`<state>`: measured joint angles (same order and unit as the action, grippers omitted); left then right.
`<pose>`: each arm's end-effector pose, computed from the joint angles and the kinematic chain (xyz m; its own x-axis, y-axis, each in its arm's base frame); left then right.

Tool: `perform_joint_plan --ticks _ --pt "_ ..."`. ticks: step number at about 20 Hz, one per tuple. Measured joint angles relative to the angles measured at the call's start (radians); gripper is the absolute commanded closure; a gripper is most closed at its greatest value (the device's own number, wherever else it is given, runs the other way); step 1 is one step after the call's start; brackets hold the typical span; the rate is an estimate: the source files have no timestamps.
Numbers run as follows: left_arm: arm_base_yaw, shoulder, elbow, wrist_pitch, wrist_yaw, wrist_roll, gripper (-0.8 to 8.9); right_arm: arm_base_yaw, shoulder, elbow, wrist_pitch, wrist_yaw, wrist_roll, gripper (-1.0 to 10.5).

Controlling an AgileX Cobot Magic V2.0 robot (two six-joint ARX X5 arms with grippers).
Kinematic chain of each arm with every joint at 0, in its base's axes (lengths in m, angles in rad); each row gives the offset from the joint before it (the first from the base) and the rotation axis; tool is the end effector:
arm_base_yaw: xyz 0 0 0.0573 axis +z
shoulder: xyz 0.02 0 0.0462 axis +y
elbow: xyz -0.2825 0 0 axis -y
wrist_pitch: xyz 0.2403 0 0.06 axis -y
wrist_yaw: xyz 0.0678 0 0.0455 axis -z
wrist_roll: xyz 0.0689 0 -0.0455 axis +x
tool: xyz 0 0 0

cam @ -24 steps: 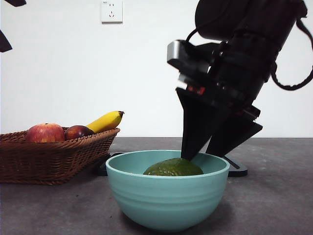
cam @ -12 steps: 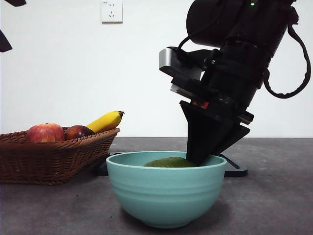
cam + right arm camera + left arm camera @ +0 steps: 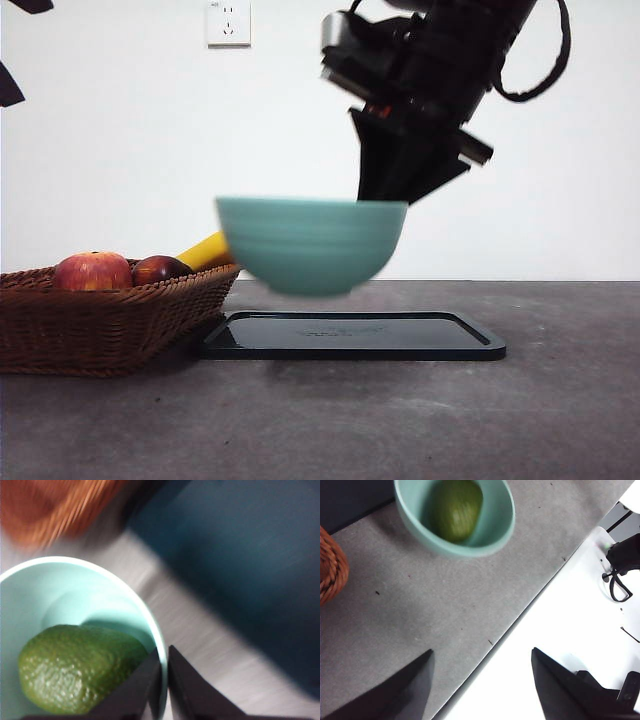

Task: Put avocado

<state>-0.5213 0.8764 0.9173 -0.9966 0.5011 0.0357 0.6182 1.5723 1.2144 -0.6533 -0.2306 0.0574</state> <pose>0.1143 -0.1038 0.2856 0.1996 -0.6686 -0.7163 0.7020 0.6076 -0.3715 0.2664 0.2088 0.2437 0.2887 0.4858 -0.8250 -0.6224 0.7500 0.2238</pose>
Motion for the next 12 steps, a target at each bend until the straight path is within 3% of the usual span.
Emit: perform_joint_plan --ticks 8,12 --pt "0.000 0.000 0.000 0.000 0.000 0.000 5.02 -0.165 0.319 0.360 -0.071 0.003 -0.010 9.3" --pt "0.000 0.000 0.000 0.000 0.000 0.000 5.02 -0.200 0.452 0.429 -0.061 0.002 -0.010 9.3"
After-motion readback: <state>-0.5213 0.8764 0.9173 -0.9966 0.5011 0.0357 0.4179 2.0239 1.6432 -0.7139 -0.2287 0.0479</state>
